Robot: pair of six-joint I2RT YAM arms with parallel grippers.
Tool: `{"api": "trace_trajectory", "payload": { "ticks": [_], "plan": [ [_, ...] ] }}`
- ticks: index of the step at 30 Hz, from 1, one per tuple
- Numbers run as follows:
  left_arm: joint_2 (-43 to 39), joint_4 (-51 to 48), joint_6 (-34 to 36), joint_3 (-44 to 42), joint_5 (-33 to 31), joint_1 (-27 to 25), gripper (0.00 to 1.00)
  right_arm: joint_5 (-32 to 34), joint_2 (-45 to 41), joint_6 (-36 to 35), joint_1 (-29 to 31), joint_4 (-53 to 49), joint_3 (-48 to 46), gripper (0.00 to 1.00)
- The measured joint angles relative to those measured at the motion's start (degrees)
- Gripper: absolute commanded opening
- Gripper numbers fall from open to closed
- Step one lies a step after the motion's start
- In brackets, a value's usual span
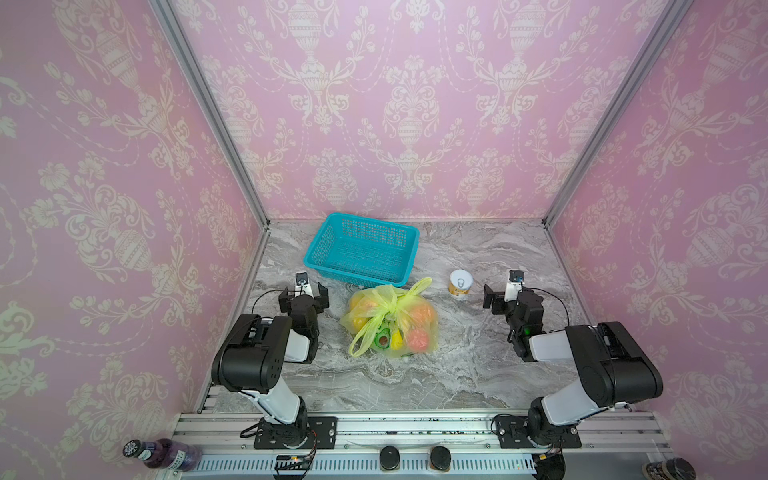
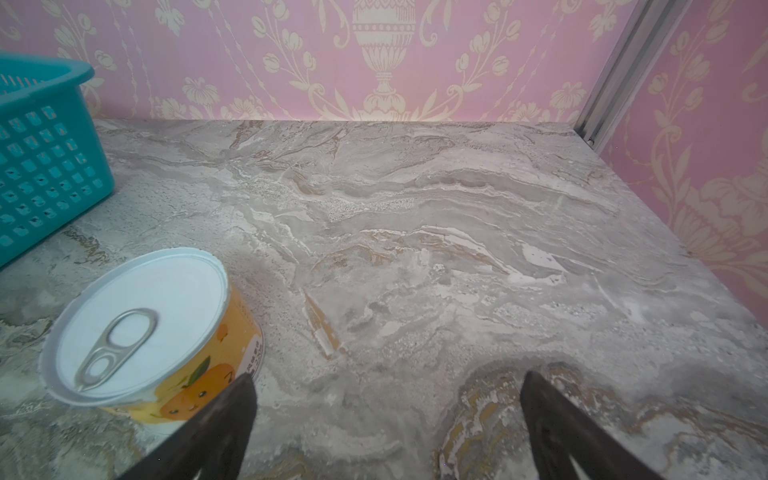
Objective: Untie the knot of the plastic bag and take out the fruit
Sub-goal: 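Move both grippers from rest toward the knotted yellow bag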
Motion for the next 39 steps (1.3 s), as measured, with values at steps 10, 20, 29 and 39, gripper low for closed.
{"api": "trace_trajectory", "payload": {
  "ticks": [10, 20, 29, 39],
  "plan": [
    [-0.1, 4.9, 0.2, -3.0, 0.4, -0.6, 0.99, 3.4, -5.9, 0.1, 0.9, -3.5, -0.7, 1.0],
    [-42.7, -14.5, -5.1, -6.0, -6.0, -9.6, 0.99, 5.2, -30.7, 13.9, 1.5, -26.6, 3.0, 1.0],
    [-82.8, -63.5, -35.0, 4.3, 2.6, -7.8, 0.99, -15.5, -37.5, 32.3, -0.3, -37.4, 4.3, 1.0],
    [-78.0, -91.5, -41.0, 17.1, 12.5, -7.6, 0.99, -23.7, -50.8, 32.2, 10.4, -50.1, 4.0, 1.0]
  ]
}}
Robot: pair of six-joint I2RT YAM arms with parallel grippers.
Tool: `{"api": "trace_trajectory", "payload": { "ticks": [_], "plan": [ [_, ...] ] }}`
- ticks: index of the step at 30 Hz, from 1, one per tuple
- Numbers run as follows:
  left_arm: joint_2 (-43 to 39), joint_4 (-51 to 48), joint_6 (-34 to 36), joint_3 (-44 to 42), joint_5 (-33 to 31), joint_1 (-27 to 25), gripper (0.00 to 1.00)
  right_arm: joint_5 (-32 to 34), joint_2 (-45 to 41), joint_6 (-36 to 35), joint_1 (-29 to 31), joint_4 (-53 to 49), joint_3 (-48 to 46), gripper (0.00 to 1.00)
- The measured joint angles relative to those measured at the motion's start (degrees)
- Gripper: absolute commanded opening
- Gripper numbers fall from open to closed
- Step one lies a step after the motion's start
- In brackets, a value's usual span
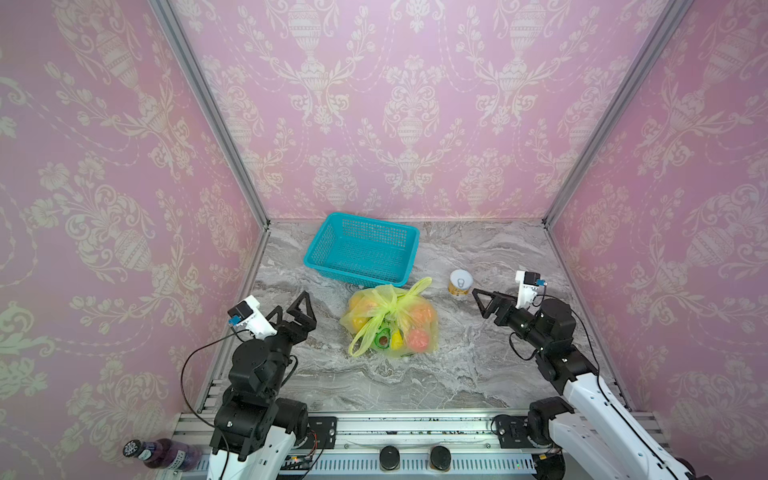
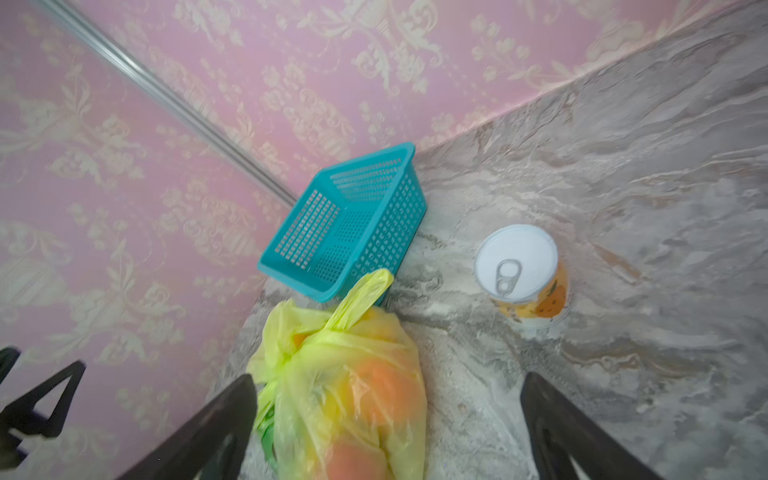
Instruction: Untie the knot of the plastic bag and take out the fruit
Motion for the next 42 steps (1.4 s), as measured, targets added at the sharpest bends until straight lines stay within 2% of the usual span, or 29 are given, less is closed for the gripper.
{"api": "trace_trajectory", "payload": {
  "ticks": [5, 7, 11, 15, 23, 29, 33, 38, 41, 42],
  "plan": [
    [15.3, -8.3, 0.8, 2.5, 3.7, 0.0, 0.99, 5.9, -8.5, -2.2, 11.4, -9.0, 0.0, 1.0],
    [19.1, -12.0, 0.1, 2.5, 2.8, -0.1, 0.99, 8.0, -9.4, -2.6, 15.6, -11.5, 0.0, 1.0],
    [18.2, -15.0, -1.9, 2.3, 1.2, -0.1, 0.99, 11.9, -7.3, -3.9, 22.5, -15.4, 1.1, 1.0],
    [14.6, -10.8, -2.5, 1.0, 6.3, -0.1, 0.99, 14.8, -0.3, -5.0, 28.1, -16.2, 4.3, 0.96],
    [14.7, -5.0, 0.1, -0.8, 15.1, -0.1, 0.99, 20.7, 16.3, -6.5, 39.0, -13.1, 9.6, 0.95],
    [16.8, 3.4, 0.6, -6.2, 24.5, -0.6, 0.99, 27.6, 29.5, -6.9, 40.9, -12.2, 18.4, 0.93],
    [16.4, 4.4, 1.2, -6.2, 25.0, -2.3, 0.99, 31.6, 38.2, -7.7, 41.0, -13.2, 27.4, 0.9],
    [15.9, 3.8, 2.0, -5.7, 24.9, -2.6, 0.99, 33.2, 45.6, -8.7, 41.2, -15.5, 32.3, 0.83],
    [16.8, 3.8, 2.3, -5.7, 24.9, -3.1, 0.98, 33.5, 47.9, -10.0, 41.6, -16.8, 32.8, 0.73],
    [17.1, 3.8, 2.3, -5.7, 24.9, -3.2, 0.98, 33.5, 48.2, -10.3, 41.7, -17.1, 32.8, 0.65]
  ]
}}
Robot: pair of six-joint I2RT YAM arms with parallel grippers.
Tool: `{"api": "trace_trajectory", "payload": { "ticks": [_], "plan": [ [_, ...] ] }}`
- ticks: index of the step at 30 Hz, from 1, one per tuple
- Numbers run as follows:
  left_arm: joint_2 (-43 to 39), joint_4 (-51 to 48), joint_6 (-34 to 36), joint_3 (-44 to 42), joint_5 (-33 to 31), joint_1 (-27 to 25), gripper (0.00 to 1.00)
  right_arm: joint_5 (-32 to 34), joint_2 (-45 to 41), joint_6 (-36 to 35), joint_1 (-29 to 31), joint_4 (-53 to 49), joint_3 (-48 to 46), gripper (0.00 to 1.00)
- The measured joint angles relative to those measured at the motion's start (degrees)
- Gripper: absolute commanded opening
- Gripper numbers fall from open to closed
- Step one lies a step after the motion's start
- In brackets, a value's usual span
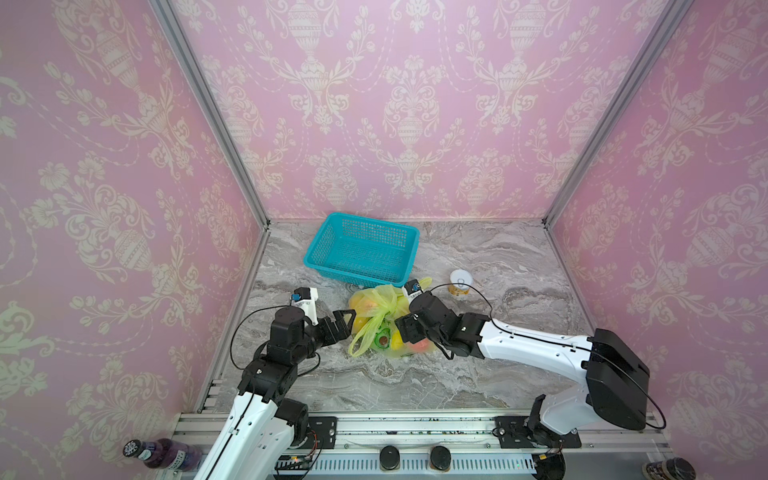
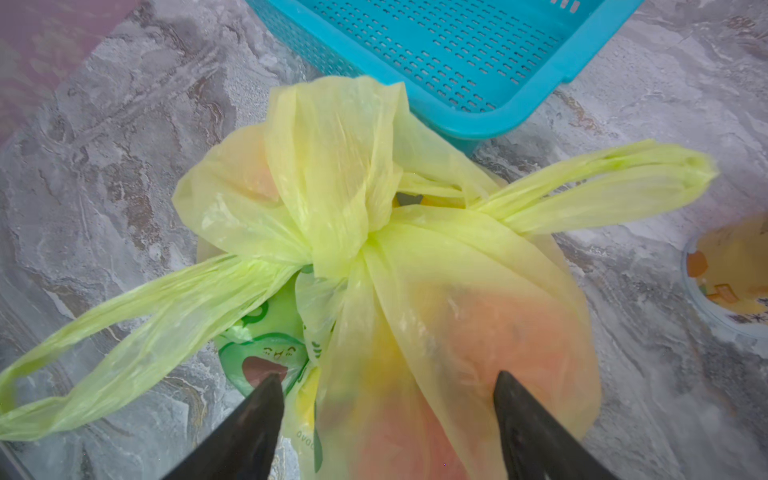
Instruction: Untie the knot of the plastic bag and take out the fruit
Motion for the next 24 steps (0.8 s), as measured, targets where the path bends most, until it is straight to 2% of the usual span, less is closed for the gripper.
{"api": "trace_trajectory", "payload": {
  "ticks": [2, 3, 5, 8, 11, 23, 24],
  "plan": [
    [0.6, 0.0, 0.0, 0.0, 0.0, -0.2, 0.98, 0.0, 0.3, -0.7, 0.2, 0.0, 0.0, 0.49],
    [0.8, 0.0, 0.0, 0.0, -0.1, -0.5, 0.98, 0.0, 0.5, -0.9, 0.2, 0.0, 0.0, 0.36],
    [1.0, 0.0, 0.2, 0.0, -0.2, -1.0, 0.98, 0.2, 0.6, -1.2, 0.2, 0.0, 0.0, 0.18],
    [1.4, 0.0, 0.4, 0.0, -0.5, -2.0, 0.97, 0.9, 0.4, -1.7, 0.2, 1.0, -0.9, 0.06],
    [2.6, 0.0, 0.6, 0.2, -0.7, -3.5, 0.96, 1.4, -1.1, -2.6, 0.2, 2.0, -3.4, 0.0],
    [9.6, 0.9, 2.9, 4.9, -4.0, -9.8, 0.93, 2.6, -11.8, -8.2, 0.2, 8.1, -13.7, 0.0],
    [10.7, 1.3, 3.0, 5.3, -4.3, -10.3, 0.93, 2.6, -12.7, -8.5, 0.2, 8.2, -14.6, 0.04]
  ]
}}
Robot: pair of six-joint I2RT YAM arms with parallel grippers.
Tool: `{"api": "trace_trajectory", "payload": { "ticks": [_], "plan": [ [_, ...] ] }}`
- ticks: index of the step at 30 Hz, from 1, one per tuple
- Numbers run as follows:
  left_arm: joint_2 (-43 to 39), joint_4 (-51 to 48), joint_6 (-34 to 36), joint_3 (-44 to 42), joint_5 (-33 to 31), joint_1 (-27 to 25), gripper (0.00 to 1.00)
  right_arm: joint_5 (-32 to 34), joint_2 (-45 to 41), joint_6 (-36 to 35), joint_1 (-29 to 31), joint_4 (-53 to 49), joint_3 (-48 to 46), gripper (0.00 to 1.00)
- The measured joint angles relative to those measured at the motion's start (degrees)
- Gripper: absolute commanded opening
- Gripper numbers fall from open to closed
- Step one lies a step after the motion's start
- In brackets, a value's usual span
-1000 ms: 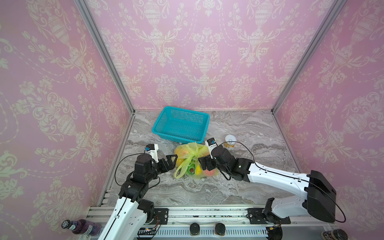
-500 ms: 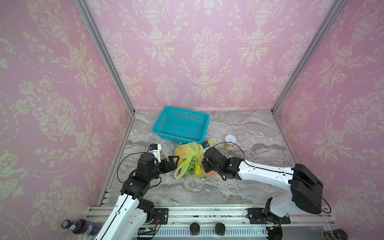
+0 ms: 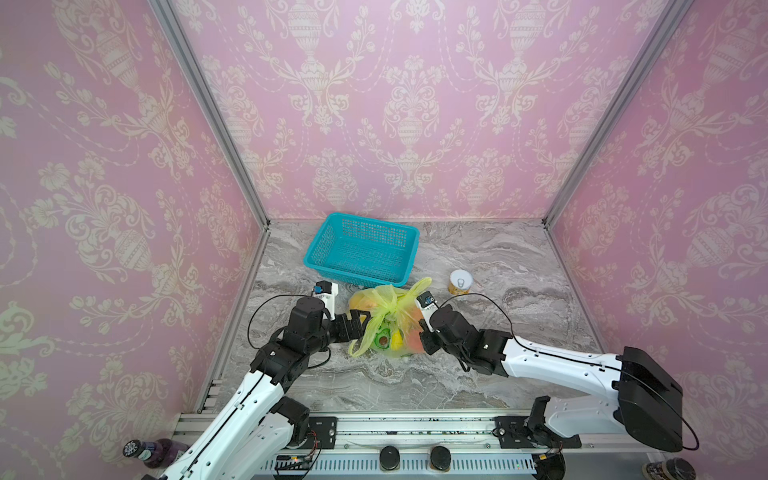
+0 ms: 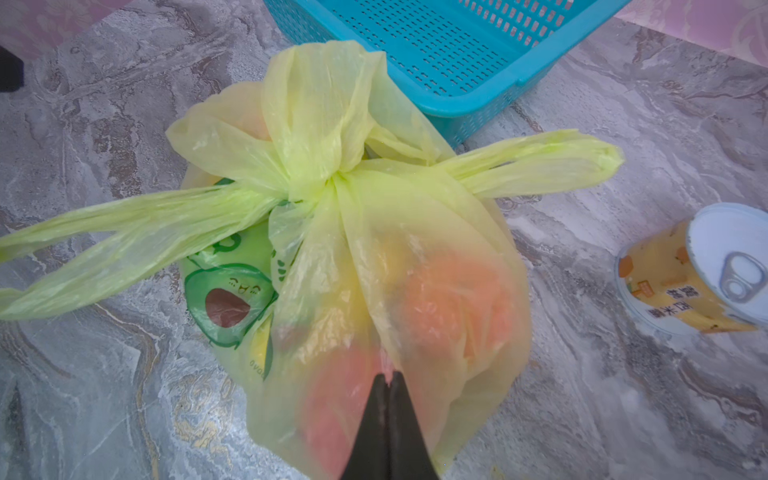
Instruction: Untie the knot of the plastic bag and take out the fruit
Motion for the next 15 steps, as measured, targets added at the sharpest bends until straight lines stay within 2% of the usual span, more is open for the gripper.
{"api": "trace_trajectory", "payload": {
  "ticks": [1, 3, 5, 6, 8, 10, 13, 15],
  "plan": [
    [0.9, 0.3, 0.1, 0.3, -0.2, -0.4, 0.92, 0.0, -0.8, -0.1, 0.0, 0.2, -0.6, 0.17],
    [2.0, 0.6, 0.2, 0.4, -0.6, -1.2, 0.93, -0.4, -1.9, -0.6, 0.0, 0.5, -1.0, 0.52],
    [1.8, 0.5, 0.3, 0.4, -1.2, -1.6, 0.94, -1.2, -2.1, -1.2, 0.0, 1.3, -0.9, 0.74],
    [1.3, 0.5, 0.4, 0.4, -1.7, -1.7, 0.95, -1.6, -1.8, -1.3, 0.0, 1.4, -0.8, 0.81],
    [0.2, 0.5, 0.5, 0.4, -2.6, -1.8, 0.96, -2.0, -0.2, -1.2, 0.0, 1.2, 0.0, 0.89],
    [-0.9, 0.5, 0.6, 0.4, -3.4, -1.7, 0.96, -2.1, 2.4, -1.3, 0.0, 1.2, 1.6, 0.92],
    [-1.1, 0.5, 0.6, 0.4, -3.7, -1.8, 0.96, -2.0, 7.6, -1.0, 0.0, 0.6, 4.7, 0.91],
    [-0.7, 0.4, 0.6, 0.4, -3.7, -1.8, 0.96, -1.7, 11.0, -1.0, 0.0, -0.2, 6.8, 0.84]
  ]
}}
